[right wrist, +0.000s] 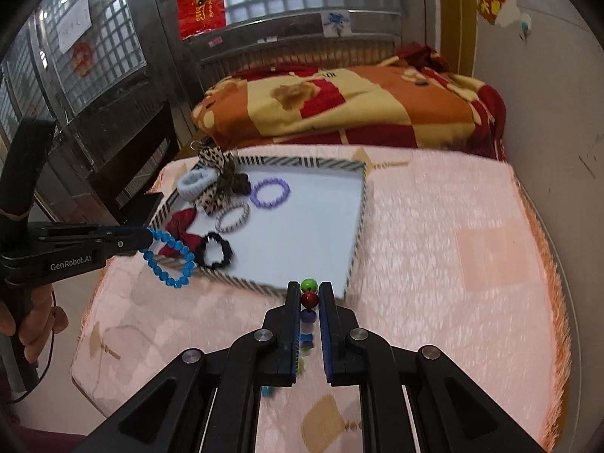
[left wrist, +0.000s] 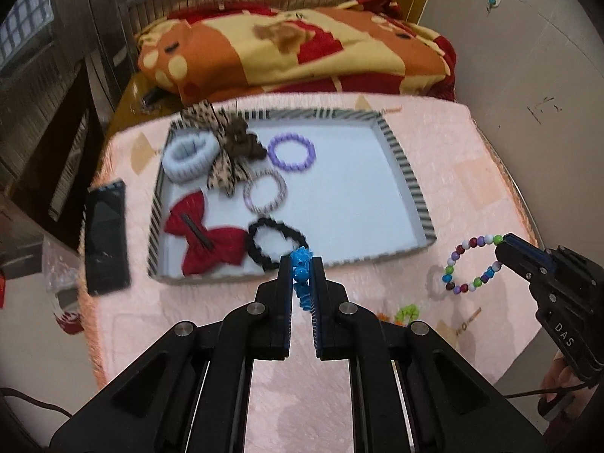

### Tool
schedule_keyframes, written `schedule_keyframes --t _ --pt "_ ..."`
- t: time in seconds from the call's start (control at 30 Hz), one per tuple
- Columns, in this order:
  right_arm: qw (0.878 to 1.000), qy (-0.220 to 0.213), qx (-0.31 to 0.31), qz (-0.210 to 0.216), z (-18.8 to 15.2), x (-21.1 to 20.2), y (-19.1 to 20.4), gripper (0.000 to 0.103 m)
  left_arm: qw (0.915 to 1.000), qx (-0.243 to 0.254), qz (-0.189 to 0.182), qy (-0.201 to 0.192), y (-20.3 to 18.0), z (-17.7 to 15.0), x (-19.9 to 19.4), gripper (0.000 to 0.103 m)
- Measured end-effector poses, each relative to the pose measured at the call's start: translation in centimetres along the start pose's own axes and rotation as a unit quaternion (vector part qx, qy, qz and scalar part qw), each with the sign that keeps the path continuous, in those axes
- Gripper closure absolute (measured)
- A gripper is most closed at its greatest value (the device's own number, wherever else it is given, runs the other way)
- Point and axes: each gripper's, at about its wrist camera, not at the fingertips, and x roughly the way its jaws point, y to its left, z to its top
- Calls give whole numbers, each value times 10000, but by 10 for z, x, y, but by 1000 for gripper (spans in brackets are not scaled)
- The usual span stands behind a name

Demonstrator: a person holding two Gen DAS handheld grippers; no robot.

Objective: Organize jewelry
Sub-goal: 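Carry the blue and multicolour bracelets into the tray and open both grippers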

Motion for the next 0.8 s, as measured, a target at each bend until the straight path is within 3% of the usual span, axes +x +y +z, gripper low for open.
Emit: schedule_keyframes --t 0.4,0.8 --pt "10000 40 41 -10 39 36 0 94 9994 327 110 -29 -16 41 23 96" --pt "9983 323 492 -27 60 85 -30 94 9981 466 -60 402 -41 74 93 96"
